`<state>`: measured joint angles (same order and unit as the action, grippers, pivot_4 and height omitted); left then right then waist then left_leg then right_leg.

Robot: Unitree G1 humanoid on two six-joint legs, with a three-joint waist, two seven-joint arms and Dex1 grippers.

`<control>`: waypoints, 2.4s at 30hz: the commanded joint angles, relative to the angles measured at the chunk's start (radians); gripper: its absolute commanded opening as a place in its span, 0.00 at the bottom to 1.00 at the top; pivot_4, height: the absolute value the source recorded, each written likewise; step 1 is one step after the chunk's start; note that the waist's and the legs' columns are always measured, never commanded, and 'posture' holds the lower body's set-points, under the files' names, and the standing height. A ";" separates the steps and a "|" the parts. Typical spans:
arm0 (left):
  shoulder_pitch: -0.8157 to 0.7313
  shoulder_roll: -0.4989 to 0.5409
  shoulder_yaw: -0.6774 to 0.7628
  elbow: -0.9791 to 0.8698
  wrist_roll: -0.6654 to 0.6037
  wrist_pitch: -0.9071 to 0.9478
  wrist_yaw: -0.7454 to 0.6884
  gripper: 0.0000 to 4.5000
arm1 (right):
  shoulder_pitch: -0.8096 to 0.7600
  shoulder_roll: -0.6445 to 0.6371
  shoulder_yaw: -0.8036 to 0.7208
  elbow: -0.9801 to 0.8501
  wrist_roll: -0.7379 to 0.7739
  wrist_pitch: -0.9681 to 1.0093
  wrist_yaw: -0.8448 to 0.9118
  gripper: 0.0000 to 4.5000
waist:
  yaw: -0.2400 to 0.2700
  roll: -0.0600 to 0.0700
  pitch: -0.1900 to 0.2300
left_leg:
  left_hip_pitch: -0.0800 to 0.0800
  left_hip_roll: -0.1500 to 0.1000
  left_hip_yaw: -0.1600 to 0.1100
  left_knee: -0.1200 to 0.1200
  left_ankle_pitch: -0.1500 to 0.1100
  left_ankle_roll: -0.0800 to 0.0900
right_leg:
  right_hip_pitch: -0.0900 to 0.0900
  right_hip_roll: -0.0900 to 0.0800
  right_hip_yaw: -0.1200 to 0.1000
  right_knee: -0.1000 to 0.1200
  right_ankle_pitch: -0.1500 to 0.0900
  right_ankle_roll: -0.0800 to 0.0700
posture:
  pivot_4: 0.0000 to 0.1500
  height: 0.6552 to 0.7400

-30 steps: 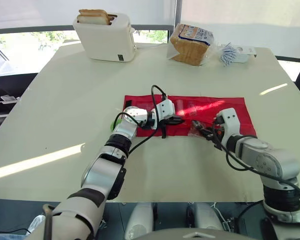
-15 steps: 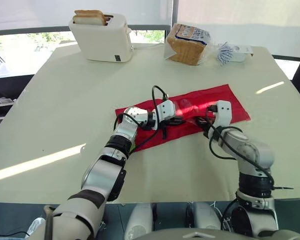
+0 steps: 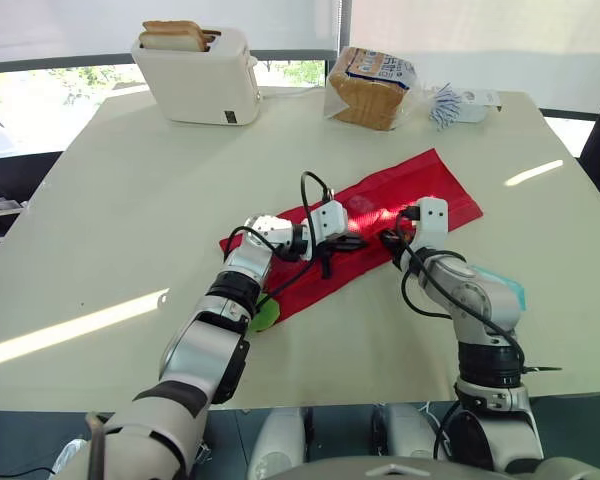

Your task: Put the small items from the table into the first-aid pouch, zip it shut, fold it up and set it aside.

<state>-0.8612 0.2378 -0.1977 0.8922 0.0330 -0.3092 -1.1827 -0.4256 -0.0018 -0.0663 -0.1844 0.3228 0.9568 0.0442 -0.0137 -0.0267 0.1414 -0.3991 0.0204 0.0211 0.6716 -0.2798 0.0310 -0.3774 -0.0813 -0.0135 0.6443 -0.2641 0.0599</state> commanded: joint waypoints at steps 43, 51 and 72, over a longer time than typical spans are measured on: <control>-0.014 0.011 -0.005 -0.020 -0.013 -0.002 -0.028 0.00 | -0.095 -0.201 0.282 0.211 -0.202 -0.407 0.375 0.01 | -0.004 0.000 0.000 | 0.001 0.001 0.000 0.000 0.000 0.000 | 0.000 0.001 0.000 -0.001 0.000 0.000 | 1.00 1.00; -0.018 0.016 -0.001 -0.016 -0.011 -0.002 -0.024 0.00 | -0.074 -0.240 0.216 0.183 -0.212 -0.392 0.387 0.01 | 0.002 0.000 0.000 | 0.000 0.001 0.001 0.000 0.000 0.000 | 0.000 0.000 0.000 -0.001 0.000 0.000 | 1.00 1.00; -0.025 0.006 -0.001 0.001 -0.008 -0.005 -0.018 0.00 | 0.064 -0.398 0.264 -0.105 -0.085 -0.193 0.537 0.01 | 0.002 0.000 0.000 | 0.000 0.000 0.000 0.000 -0.002 0.003 | 0.000 0.000 0.000 -0.001 0.000 0.000 | 1.00 1.00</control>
<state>-0.8708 0.2536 -0.1968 0.8996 0.0349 -0.3100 -1.1963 -0.3280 -0.4040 0.2038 -0.2922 0.2569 0.7831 0.6094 -0.0115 -0.0267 0.1417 -0.3990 0.0207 0.0214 0.6722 -0.2815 0.0341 -0.3773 -0.0812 -0.0135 0.6431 -0.2641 0.0599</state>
